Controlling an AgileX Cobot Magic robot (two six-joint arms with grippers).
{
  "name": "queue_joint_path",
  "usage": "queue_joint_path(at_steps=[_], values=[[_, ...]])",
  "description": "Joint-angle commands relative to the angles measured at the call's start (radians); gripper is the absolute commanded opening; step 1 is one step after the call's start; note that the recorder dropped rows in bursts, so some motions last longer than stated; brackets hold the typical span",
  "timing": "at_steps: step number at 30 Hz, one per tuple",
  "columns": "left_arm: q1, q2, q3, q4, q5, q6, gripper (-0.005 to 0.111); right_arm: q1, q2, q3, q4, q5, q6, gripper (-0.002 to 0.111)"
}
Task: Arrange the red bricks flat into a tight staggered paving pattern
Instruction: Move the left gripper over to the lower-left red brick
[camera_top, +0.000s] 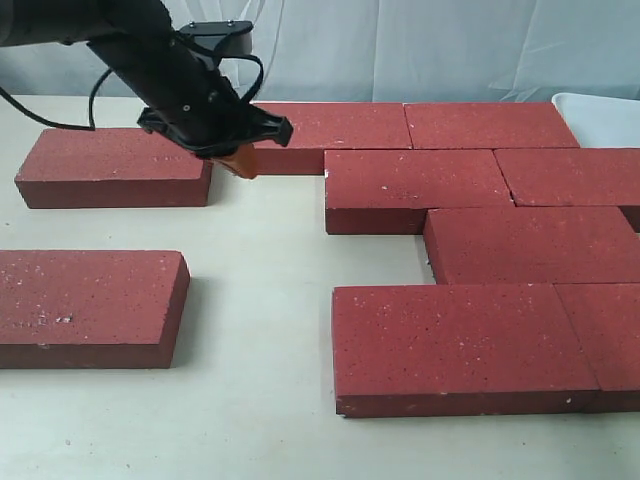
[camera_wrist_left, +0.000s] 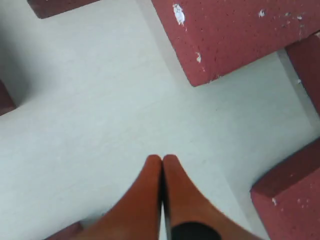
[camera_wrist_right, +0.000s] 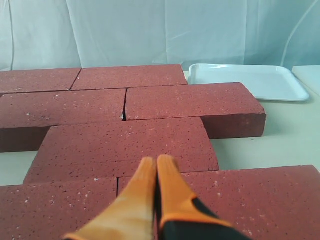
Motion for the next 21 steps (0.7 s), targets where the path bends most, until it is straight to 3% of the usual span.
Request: queue_joint_path(at_steps=[1, 11, 17, 21], values=[[0.001, -0.064, -0.002, 0.106, 0.075, -0.042, 0.000, 0.001, -0.005, 0.002, 0.000, -0.007, -0.004, -0.001], [0.059, -0.171, 0.037, 0.195, 0.189, -0.004, 0.000, 0.001, -0.005, 0.002, 0.000, -0.007, -0.004, -0.001], [0.178, -0.254, 0.133, 0.167, 0.187, 0.085, 0.000, 0.001, -0.005, 0.002, 0.000, -0.007, -0.004, -0.001], [0.284, -0.312, 0.195, -0.021, 0.210, 0.187, 0.000, 0.001, -0.005, 0.002, 0.000, -0.007, -0.004, -0.001]])
